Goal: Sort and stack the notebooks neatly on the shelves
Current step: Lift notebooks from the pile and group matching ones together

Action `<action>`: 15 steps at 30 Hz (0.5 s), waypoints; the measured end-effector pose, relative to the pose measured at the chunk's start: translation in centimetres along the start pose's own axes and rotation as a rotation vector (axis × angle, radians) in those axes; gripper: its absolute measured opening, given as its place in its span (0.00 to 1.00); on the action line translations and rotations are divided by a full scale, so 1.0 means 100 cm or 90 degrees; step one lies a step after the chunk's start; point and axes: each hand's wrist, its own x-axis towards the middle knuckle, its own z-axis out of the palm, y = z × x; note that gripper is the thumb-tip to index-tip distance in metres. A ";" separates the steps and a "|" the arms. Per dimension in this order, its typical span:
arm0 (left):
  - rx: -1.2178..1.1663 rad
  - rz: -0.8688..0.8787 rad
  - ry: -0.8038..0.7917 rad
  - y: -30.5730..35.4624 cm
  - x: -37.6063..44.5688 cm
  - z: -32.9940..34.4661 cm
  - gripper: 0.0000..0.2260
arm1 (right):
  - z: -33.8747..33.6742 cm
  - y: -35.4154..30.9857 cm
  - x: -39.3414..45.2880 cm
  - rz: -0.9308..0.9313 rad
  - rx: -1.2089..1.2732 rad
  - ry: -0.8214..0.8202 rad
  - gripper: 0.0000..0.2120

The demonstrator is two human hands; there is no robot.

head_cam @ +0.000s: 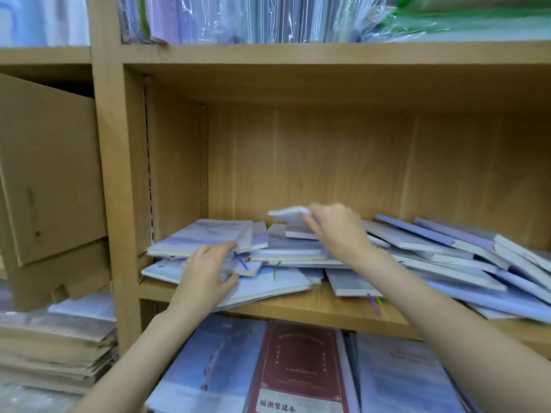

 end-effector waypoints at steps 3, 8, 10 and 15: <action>-0.026 0.014 0.006 0.001 -0.003 0.000 0.23 | -0.029 -0.022 0.020 -0.009 0.074 0.135 0.16; -0.124 -0.036 0.056 0.001 -0.023 -0.006 0.23 | 0.000 -0.028 0.001 -0.125 -0.008 -0.376 0.30; -0.151 -0.024 0.047 0.004 -0.035 -0.012 0.24 | 0.014 -0.005 -0.019 -0.104 0.036 -0.452 0.40; -0.247 -0.040 0.007 0.028 -0.046 -0.015 0.22 | 0.015 0.055 -0.050 -0.038 0.054 -0.229 0.27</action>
